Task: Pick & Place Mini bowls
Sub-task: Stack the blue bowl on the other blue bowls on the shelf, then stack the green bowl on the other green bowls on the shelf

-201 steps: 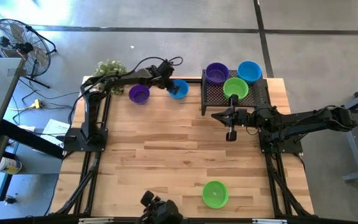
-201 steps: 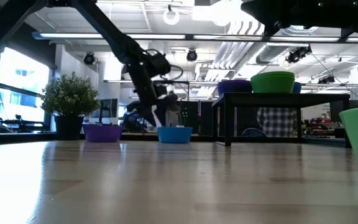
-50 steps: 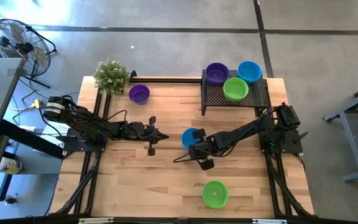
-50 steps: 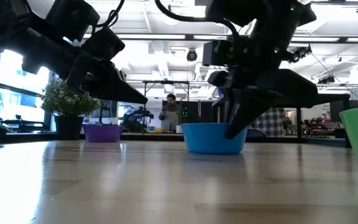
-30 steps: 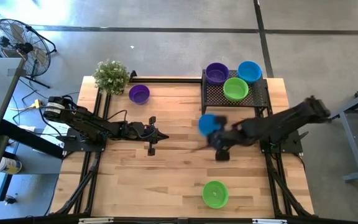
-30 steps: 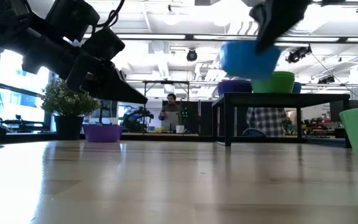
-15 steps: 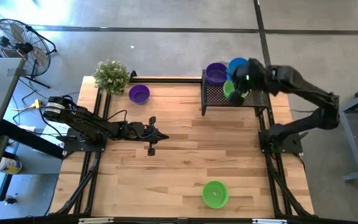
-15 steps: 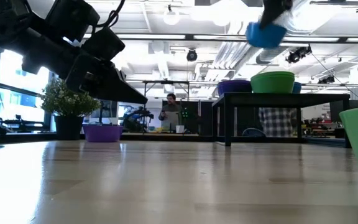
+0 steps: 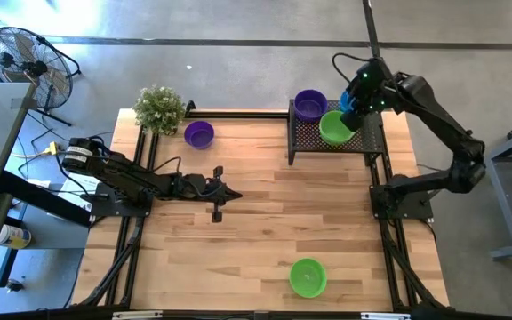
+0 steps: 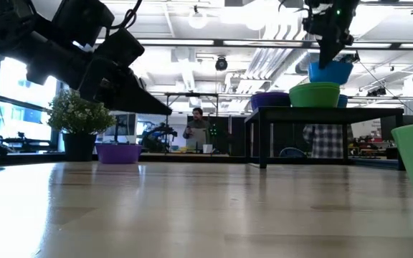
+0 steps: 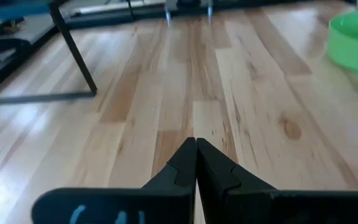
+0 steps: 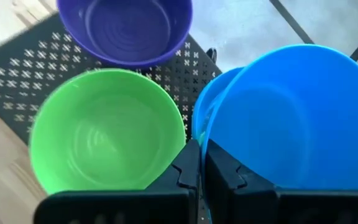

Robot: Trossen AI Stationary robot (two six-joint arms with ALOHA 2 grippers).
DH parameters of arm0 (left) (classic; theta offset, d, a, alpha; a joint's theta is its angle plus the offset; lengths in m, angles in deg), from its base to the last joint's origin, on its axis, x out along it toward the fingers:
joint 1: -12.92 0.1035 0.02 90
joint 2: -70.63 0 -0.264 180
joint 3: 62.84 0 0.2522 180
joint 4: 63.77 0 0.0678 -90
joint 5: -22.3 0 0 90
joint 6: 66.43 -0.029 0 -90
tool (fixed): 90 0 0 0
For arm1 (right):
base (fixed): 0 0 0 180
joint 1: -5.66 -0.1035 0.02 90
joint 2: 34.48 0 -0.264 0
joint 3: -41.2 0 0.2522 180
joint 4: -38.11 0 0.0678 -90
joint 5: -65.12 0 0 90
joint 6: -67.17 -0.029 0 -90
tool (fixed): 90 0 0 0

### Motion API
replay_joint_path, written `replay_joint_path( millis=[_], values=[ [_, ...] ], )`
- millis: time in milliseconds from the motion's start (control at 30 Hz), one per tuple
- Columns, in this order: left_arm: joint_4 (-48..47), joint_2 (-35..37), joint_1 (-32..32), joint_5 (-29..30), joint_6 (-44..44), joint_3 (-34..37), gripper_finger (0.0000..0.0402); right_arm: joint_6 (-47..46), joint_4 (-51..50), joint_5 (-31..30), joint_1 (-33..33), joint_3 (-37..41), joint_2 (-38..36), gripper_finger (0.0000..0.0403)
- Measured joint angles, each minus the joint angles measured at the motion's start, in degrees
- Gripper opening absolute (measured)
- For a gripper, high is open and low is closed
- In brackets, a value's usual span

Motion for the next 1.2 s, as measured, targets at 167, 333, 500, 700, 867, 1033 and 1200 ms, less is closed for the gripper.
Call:
replay_joint_path(
  millis=[167, 333, 500, 700, 867, 1033, 1200],
  values=[
    [1.1, 0.0, 0.0, 0.0, 0.0, 0.0, 0.0, 1.9, 2.9, 0.1, 1.4, 4.3, 0.0, 0.0006],
    [1.1, 0.0, 0.0, 0.0, 0.0, 0.0, 0.0, 3.5, 6.2, -0.3, 1.4, 7.2, 0.0, 0.0005],
    [1.0, 0.0, 0.0, 0.0, 0.0, 0.0, 0.0, 3.8, 7.8, -0.3, 1.4, 8.7, 0.0, 0.0003],
    [0.9, 0.0, 0.0, 0.0, 0.0, 0.0, 0.0, 3.9, 9.6, -0.5, 1.4, 10.6, 0.1, 0.0021],
    [0.7, 0.0, 0.0, 0.0, 0.0, 0.0, 0.0, 4.0, 10.2, -1.1, 1.4, 10.7, 0.1, 0.0045],
    [0.7, 0.0, 0.0, 0.0, 0.1, 0.0, 0.0, 4.0, 10.1, -3.9, 1.3, 10.7, 0.1, 0.0079],
    [0.7, 0.0, 0.0, 0.0, 0.1, 0.0, 0.0, 4.0, 10.1, -3.6, 1.3, 10.7, 0.1, 0.0094]
  ],
)
